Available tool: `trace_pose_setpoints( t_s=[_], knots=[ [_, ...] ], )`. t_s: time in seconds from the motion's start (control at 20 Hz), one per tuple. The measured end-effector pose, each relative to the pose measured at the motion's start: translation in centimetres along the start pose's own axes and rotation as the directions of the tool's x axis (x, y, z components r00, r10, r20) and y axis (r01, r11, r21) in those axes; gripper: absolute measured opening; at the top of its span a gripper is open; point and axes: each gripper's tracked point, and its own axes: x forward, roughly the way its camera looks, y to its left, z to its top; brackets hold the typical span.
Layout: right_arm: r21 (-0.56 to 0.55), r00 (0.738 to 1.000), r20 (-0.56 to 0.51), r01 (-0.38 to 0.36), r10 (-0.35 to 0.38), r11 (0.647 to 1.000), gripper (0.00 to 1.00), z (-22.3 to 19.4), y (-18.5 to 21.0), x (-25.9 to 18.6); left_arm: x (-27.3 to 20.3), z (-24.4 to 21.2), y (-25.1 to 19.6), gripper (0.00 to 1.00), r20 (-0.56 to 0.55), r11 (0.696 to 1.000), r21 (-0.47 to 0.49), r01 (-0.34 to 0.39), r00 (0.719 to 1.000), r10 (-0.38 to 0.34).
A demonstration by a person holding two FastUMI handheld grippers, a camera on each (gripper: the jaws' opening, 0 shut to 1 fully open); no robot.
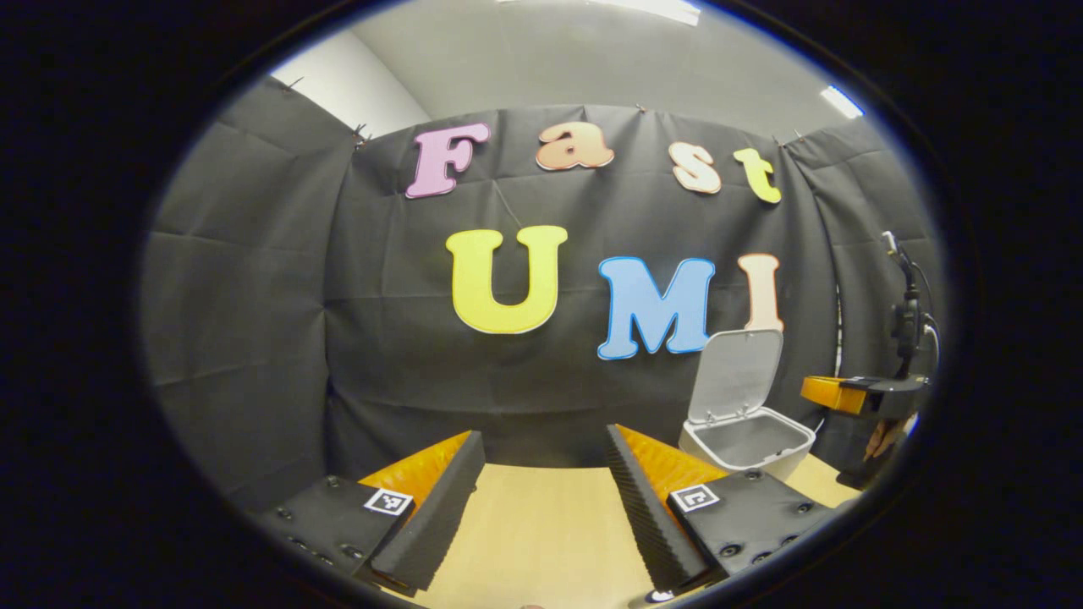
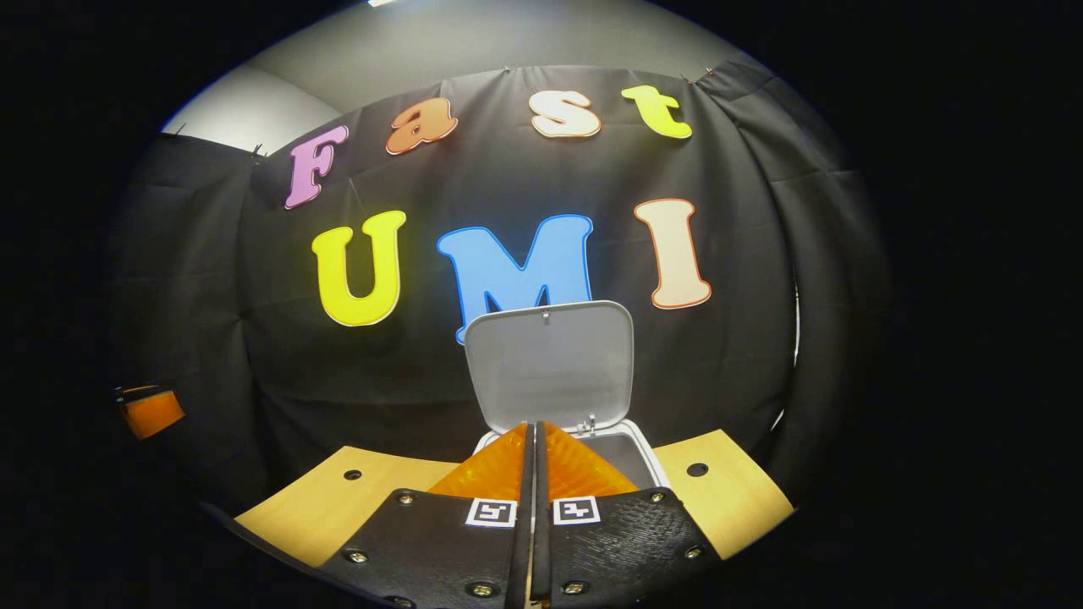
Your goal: Press the lid of the desktop garbage bin to open it, pick up the crumpled paper on the desktop and throw it into the bin, then pick up the pop can on the desktop and drop it into the bin, and finally close the garbage bin lid.
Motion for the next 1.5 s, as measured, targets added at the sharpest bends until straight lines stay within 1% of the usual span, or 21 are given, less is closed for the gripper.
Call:
trace_pose_setpoints(
  t_s=[0.05,0.1,0.15,0.25,0.3,0.4,0.45,0.55,0.6,0.8,0.95,1.05,1.15,1.3,1.5],
  knots=[
    [0.006,1.0,-0.003,-0.018,0.018,1.0,0.02,-0.3,0.4,-0.3,0.0,-0.3,0.3,0.95,-0.002,1.0,0.0,-0.008,1.0,0.008],
    [0.007,1.0,-0.006,-0.023,0.023,1.0,0.16,-0.4,0.5,-0.5,-0.2,-0.4,0.7,0.95,-0.003,1.0,-0.003,-0.015,1.0,0.015],
    [0.006,0.999,-0.001,-0.033,0.033,0.999,0.24,-0.2,0.9,-0.7,-0.2,-0.5,1.0,0.95,-0.005,1.0,-0.007,-0.021,1.0,0.02],
    [-0.002,0.999,0.015,-0.036,0.036,0.999,0.7,0.1,1.3,-1.3,-0.4,-0.8,1.4,0.95,-0.007,0.999,-0.014,-0.031,0.999,0.031],
    [-0.002,0.999,0.025,-0.044,0.044,0.999,0.77,0.3,1.7,-1.8,-0.6,-0.9,1.7,0.95,-0.008,0.999,-0.016,-0.035,0.999,0.035],
    [-0.005,0.998,0.04,-0.055,0.056,0.998,0.96,0.6,2.4,-2.4,-0.7,-1.3,1.8,0.95,-0.012,0.999,-0.017,-0.034,0.999,0.034],
    [-0.009,0.997,0.048,-0.057,0.057,0.998,1.0,0.8,2.6,-2.8,-0.8,-1.5,1.7,0.95,-0.013,0.999,-0.016,-0.029,1.0,0.028],
    [-0.014,0.996,0.06,-0.066,0.067,0.998,1.0,1.1,3.2,-3.4,-0.8,-2.3,1.6,0.95,-0.017,1.0,-0.013,-0.015,1.0,0.015],
    [-0.013,0.995,0.062,-0.074,0.075,0.997,0.91,1.2,3.5,-3.6,-0.8,-2.8,1.6,0.95,-0.023,1.0,-0.013,-0.009,1.0,0.009],
    [-0.007,0.994,0.06,-0.091,0.091,0.996,0.91,1.1,3.9,-4.5,-1.1,-6.4,2.3,0.95,-0.072,1.0,-0.028,0.005,0.997,-0.007],
    [0.0,0.994,0.052,-0.099,0.099,0.995,0.91,0.8,4.2,-5.1,-1.6,-9.9,3.0,0.95,-0.132,0.999,-0.034,-0.004,0.991,-0.001],
    [0.005,0.994,0.039,-0.105,0.105,0.994,0.91,0.3,4.4,-5.2,-1.9,-12.6,3.0,0.95,-0.178,0.999,-0.039,0.006,0.984,-0.012],
    [0.013,0.994,0.023,-0.107,0.107,0.994,0.91,-0.3,4.5,-5.4,-2.2,-15.5,2.8,0.95,-0.229,0.999,-0.039,0.021,0.973,-0.03],
    [0.018,0.994,0.004,-0.107,0.107,0.994,0.91,-1.0,4.6,-5.5,-3.1,-20.3,2.8,0.95,-0.31,0.999,-0.034,0.027,0.95,-0.036],
    [0.011,0.995,-0.01,-0.095,0.095,0.995,0.91,-1.5,4.2,-5.7,-4.3,-26.4,2.5,0.96,-0.408,0.999,-0.037,0.036,0.912,-0.047]
  ],
)
